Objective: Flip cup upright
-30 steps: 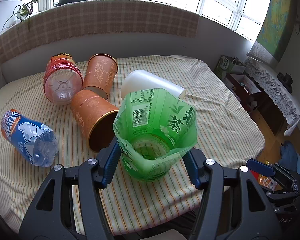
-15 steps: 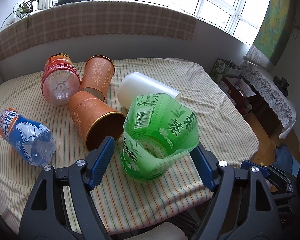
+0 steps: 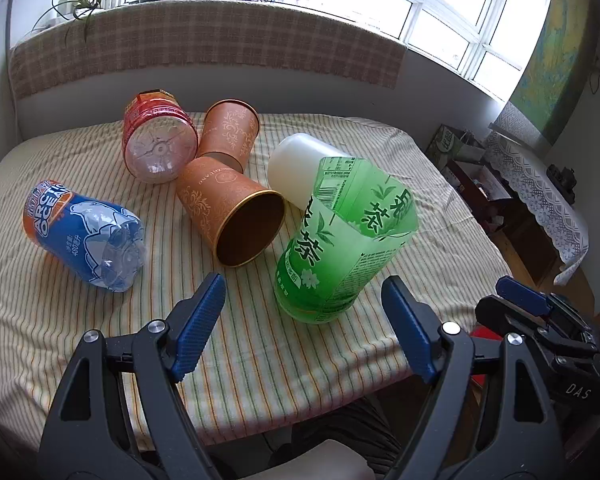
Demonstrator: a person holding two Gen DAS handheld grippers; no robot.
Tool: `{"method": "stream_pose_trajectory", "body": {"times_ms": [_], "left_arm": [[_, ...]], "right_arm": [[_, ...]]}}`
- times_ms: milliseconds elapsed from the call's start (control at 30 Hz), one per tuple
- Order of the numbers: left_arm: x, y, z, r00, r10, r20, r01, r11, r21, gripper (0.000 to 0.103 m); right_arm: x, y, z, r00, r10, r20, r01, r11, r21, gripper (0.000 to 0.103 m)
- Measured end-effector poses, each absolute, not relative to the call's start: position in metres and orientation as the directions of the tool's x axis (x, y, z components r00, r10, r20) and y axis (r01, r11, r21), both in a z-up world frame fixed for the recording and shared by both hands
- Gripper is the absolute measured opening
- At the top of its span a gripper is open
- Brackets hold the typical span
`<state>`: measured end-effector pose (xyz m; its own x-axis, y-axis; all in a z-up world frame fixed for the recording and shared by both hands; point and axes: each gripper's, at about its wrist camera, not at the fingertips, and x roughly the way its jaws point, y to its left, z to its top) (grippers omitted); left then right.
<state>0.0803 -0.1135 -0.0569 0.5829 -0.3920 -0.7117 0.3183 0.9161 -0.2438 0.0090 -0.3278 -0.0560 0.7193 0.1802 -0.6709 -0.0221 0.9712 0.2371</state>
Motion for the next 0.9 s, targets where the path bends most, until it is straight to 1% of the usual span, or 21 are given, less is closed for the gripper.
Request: {"method": "stream_pose_trajectory", "body": {"times_ms": [167, 267, 333, 367, 467, 567, 600, 700, 900], "left_arm": [[0.056, -0.086, -0.041, 0.679, -0.321, -0.660, 0.248, 0.947, -0.205, 0.083], [0.041, -0.070, -0.028, 0.755, -0.245, -0.608, 0.186, 0.969, -0.160, 0.083], [0.032, -0.061, -0.020, 0.796, -0.195, -0.573, 0.146, 0.981, -0.132, 0.087], [0.027, -0.057, -0.016, 0.814, -0.179, -0.553, 0.131, 0.983, -0.125, 0.093], [0.016, -0.045, -0.003, 0.859, -0.119, -0.498, 0.080, 0.992, -0.099, 0.094], [0.005, -0.040, 0.005, 0.890, -0.080, -0.448, 0.050, 0.996, -0.079, 0.103], [0.002, -0.039, 0.007, 0.899, -0.065, -0.434, 0.039, 0.997, -0.069, 0.103], [-0.002, -0.038, 0.010, 0.910, -0.049, -0.413, 0.027, 0.998, -0.060, 0.103], [-0.004, -0.043, 0.009, 0.902, -0.049, -0.429, 0.024, 0.998, -0.064, 0.103]], "right_arm": [[0.008, -0.312, -0.045, 0.760, 0.136, -0.635, -0.045, 0.986, 0.159, 0.070], [0.009, -0.303, -0.041, 0.781, 0.129, -0.611, -0.065, 0.990, 0.125, 0.075], [0.010, -0.296, -0.038, 0.793, 0.124, -0.597, -0.076, 0.992, 0.105, 0.075], [0.010, -0.294, -0.037, 0.798, 0.123, -0.591, -0.081, 0.992, 0.097, 0.075], [0.010, -0.289, -0.035, 0.806, 0.130, -0.577, -0.094, 0.991, 0.092, 0.077], [0.009, -0.287, -0.033, 0.818, 0.126, -0.561, -0.089, 0.992, 0.093, 0.079], [0.008, -0.286, -0.031, 0.823, 0.121, -0.555, -0.084, 0.992, 0.091, 0.079], [0.005, -0.287, -0.028, 0.843, 0.108, -0.527, -0.068, 0.993, 0.094, 0.082], [0.001, -0.290, -0.023, 0.863, 0.076, -0.499, -0.037, 0.995, 0.089, 0.083]]}}
